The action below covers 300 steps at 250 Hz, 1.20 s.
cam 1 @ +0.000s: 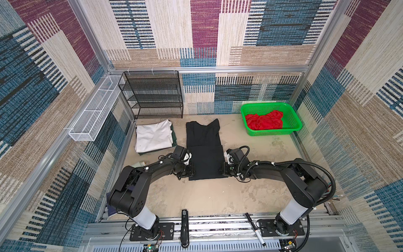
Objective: Fold and stack the t-shirts
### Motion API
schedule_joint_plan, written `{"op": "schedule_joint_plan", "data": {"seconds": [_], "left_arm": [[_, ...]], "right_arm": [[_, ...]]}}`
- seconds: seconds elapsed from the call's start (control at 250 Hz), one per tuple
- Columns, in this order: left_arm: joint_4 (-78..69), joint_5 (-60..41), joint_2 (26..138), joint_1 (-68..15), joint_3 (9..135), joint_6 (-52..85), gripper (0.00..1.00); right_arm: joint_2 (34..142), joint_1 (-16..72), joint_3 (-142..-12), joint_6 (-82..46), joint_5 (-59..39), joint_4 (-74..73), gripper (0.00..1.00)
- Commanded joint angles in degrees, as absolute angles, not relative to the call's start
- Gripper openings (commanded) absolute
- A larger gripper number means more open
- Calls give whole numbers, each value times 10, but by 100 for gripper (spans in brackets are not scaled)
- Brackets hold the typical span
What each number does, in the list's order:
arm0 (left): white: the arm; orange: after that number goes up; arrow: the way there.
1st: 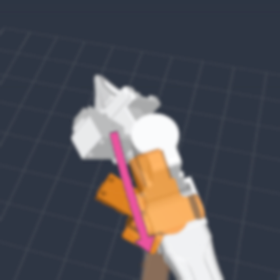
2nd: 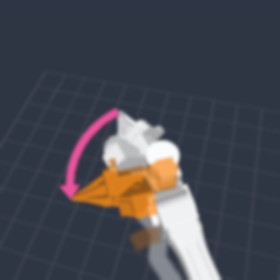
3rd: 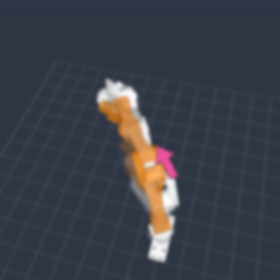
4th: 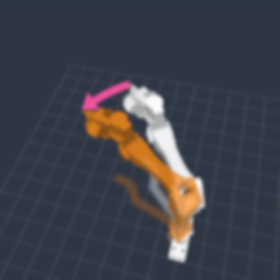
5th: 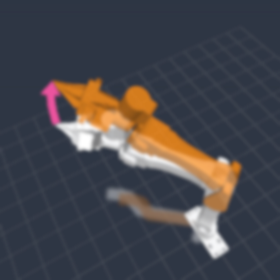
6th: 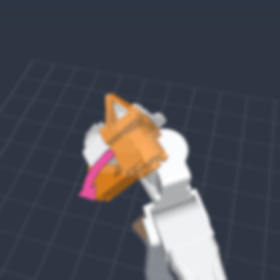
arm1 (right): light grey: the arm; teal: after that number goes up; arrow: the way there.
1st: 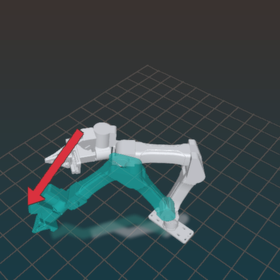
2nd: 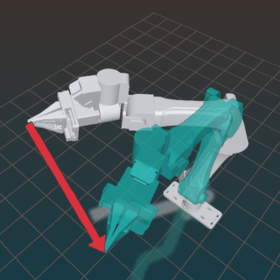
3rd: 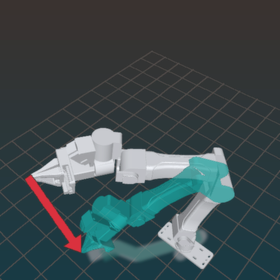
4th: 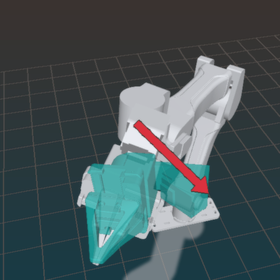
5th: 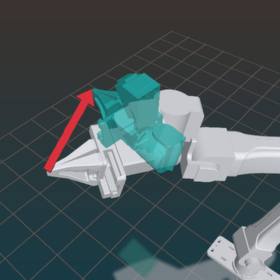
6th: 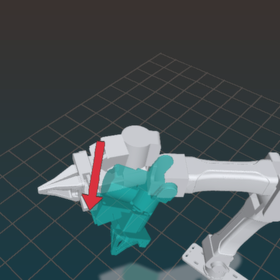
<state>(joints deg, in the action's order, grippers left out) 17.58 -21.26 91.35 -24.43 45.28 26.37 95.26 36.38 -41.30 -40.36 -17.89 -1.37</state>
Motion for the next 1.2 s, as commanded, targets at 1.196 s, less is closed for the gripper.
{"op": "schedule_joint_plan", "data": {"seconds": [1.196], "left_arm": [[-6, -209, 1091, -243, 588, 325, 22]], "right_arm": [[1083, 301, -552, -364, -126, -8, 22]]}}
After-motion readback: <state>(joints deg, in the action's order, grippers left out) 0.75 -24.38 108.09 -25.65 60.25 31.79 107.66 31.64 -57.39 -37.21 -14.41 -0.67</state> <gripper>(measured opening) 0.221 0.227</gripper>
